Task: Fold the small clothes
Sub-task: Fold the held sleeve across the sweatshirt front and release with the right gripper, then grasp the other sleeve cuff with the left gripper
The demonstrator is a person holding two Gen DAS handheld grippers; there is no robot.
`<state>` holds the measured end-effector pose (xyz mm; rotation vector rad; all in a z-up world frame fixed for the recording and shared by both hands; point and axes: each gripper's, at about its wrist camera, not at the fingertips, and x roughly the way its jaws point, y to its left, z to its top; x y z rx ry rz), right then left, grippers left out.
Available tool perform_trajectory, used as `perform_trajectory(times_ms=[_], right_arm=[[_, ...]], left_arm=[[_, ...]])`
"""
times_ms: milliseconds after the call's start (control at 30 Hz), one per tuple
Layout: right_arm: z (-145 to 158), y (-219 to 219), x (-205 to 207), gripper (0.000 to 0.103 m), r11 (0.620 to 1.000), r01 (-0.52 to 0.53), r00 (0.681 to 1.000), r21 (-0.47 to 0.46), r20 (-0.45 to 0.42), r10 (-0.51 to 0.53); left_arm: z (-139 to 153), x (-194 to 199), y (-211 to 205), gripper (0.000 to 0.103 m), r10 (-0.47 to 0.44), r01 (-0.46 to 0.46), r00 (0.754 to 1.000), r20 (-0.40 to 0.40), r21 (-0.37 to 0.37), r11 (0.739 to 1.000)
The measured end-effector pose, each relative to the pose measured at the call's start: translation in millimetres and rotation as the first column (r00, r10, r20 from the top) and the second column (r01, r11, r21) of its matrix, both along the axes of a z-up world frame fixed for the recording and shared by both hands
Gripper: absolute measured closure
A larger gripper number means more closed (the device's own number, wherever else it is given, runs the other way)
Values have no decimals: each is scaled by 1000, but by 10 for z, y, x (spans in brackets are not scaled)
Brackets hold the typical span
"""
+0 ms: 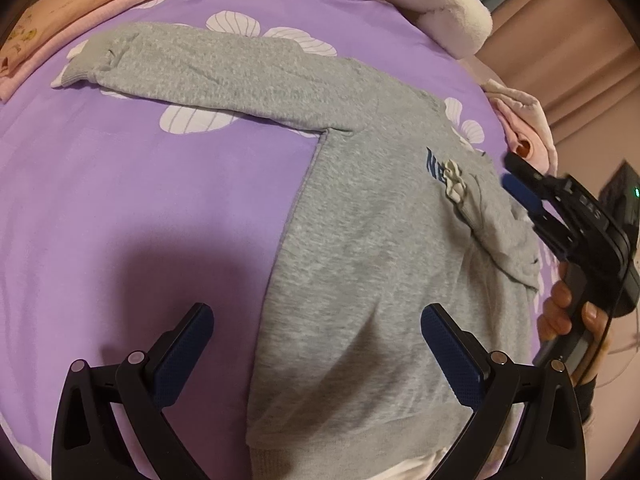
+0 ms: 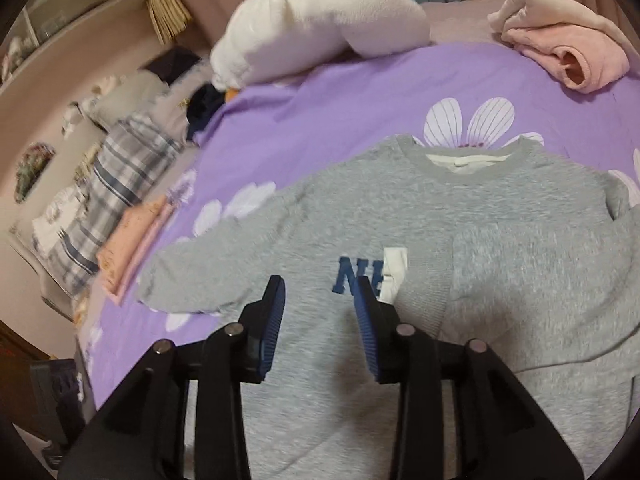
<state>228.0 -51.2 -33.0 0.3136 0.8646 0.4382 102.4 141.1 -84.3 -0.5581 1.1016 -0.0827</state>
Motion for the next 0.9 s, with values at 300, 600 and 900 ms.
perform_trajectory(times_ms=[300,600,900], right_arm=[[-216,-1211,199,66,936,336,937,-108,-66,-344],[-568,-2149,181,91,807,547,809,-225,-107,-578],[-260,-1748,-74,64,864,447,889,-230,8,-458]], left_arm=[[-38,46,68,1,19,-19,1000,-7,3,1000],[6,88,229,1,63,-63,998,0,21,998],[36,19,543,1,130,-130,992,2,-25,991]])
